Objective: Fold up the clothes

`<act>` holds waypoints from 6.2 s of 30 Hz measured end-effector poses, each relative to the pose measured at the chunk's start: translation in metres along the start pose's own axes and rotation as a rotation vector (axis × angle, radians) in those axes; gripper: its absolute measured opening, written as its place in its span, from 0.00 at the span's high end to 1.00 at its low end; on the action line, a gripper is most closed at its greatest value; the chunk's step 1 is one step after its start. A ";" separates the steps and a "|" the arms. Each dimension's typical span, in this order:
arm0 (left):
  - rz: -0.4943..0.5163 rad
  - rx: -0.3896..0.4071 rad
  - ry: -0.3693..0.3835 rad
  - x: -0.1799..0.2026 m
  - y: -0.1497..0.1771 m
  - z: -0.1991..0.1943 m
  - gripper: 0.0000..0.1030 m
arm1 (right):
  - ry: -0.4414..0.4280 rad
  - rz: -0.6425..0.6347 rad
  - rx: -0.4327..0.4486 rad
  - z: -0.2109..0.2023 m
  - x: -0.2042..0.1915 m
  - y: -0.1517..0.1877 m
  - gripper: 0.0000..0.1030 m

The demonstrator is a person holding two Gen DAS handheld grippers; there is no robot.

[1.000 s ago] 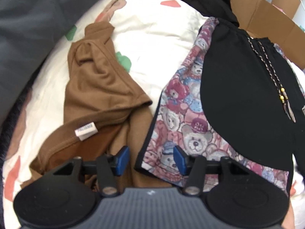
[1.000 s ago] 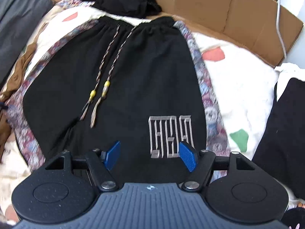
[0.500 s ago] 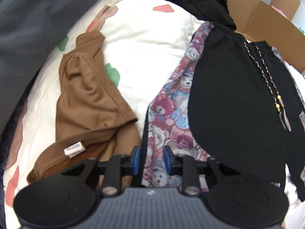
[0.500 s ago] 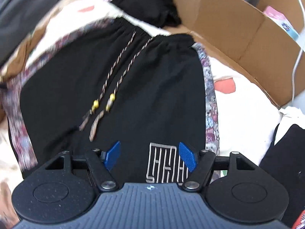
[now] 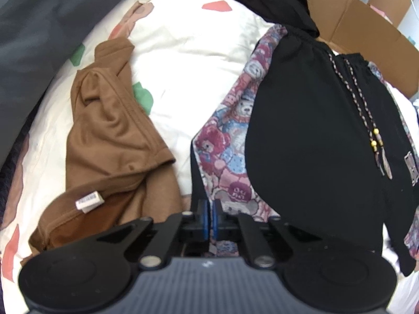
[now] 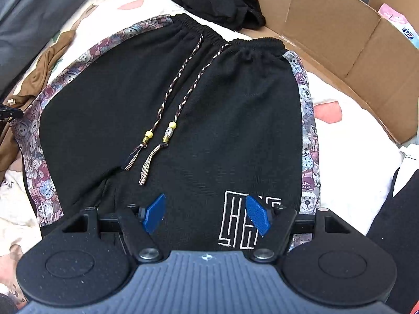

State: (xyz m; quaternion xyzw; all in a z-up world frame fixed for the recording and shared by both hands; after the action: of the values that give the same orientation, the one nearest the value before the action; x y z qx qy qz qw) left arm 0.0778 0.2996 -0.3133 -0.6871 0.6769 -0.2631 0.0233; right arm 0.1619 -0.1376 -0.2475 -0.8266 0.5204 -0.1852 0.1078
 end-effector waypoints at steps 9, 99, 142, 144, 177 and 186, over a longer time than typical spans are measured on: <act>-0.001 -0.004 0.060 -0.015 -0.003 -0.004 0.87 | -0.039 -0.035 -0.013 0.007 -0.017 0.011 0.29; 0.205 -0.022 0.272 0.247 -0.060 -0.030 0.83 | -0.357 0.093 0.361 -0.085 -0.188 -0.052 0.82; 0.142 -0.182 0.282 0.246 0.003 0.088 0.60 | -0.213 0.202 0.237 -0.037 0.026 0.029 0.96; 0.142 -0.203 0.291 0.248 0.010 0.095 0.60 | -0.194 0.214 0.240 -0.034 0.035 0.038 0.96; 0.025 -0.361 0.527 0.300 0.107 0.132 0.94 | -0.096 0.378 0.045 0.048 0.109 0.145 0.96; 0.073 -0.368 0.567 0.308 0.104 0.112 0.97 | -0.109 0.382 0.043 0.050 0.114 0.147 0.96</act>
State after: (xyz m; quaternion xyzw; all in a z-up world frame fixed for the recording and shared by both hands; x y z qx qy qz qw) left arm 0.0097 -0.0355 -0.3478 -0.5544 0.7168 -0.3161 -0.2808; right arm 0.1073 -0.3050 -0.3254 -0.7191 0.6572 -0.1274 0.1864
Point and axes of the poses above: each gripper's, at about its wrist camera, not at the fingertips, and z roughly the way its jaws point, x to its right, y to its underside, the point moved 8 cm from there along z, roughly the way its jaws point, and after that the axes turned 15 degrees about y, right-handed, at the moved point
